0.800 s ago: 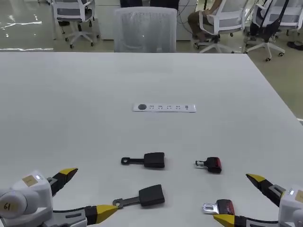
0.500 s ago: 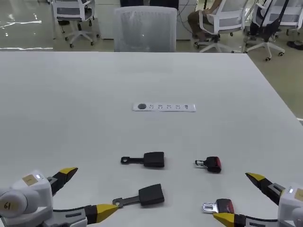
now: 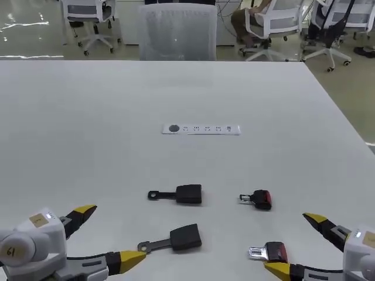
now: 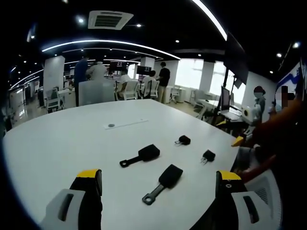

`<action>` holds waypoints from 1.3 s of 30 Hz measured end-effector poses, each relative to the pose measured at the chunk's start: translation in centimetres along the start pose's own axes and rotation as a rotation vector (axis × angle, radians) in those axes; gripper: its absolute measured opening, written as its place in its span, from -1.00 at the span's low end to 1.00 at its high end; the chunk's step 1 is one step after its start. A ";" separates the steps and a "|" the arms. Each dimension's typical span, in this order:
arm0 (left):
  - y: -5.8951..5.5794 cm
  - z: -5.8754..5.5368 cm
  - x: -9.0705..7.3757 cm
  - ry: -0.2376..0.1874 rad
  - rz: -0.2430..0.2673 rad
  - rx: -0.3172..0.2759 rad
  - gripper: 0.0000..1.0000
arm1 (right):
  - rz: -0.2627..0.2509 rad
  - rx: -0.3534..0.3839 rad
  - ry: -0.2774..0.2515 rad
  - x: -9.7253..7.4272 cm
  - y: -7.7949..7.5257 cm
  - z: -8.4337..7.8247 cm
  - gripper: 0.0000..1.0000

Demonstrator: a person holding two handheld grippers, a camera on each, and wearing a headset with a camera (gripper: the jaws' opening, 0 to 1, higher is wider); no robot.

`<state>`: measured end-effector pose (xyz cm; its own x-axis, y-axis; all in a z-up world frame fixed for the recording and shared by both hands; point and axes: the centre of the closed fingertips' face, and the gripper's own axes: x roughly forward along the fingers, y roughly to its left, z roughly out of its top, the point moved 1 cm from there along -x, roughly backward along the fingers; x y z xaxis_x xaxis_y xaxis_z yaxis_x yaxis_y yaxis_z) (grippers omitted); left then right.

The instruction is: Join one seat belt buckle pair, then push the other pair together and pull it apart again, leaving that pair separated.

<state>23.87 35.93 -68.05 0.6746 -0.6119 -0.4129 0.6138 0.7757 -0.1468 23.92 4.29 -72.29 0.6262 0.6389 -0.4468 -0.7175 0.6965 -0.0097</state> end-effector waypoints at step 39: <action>-0.8 -1.4 3.5 0.061 -0.055 0.016 1.00 | 0.072 -0.060 0.147 0.6 -1.2 -2.9 0.71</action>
<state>25.19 33.32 -70.62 0.6136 -0.6426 -0.4588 0.6560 0.7383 -0.1567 24.26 2.89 -75.11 0.5243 0.6284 -0.5746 -0.7786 0.6270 -0.0249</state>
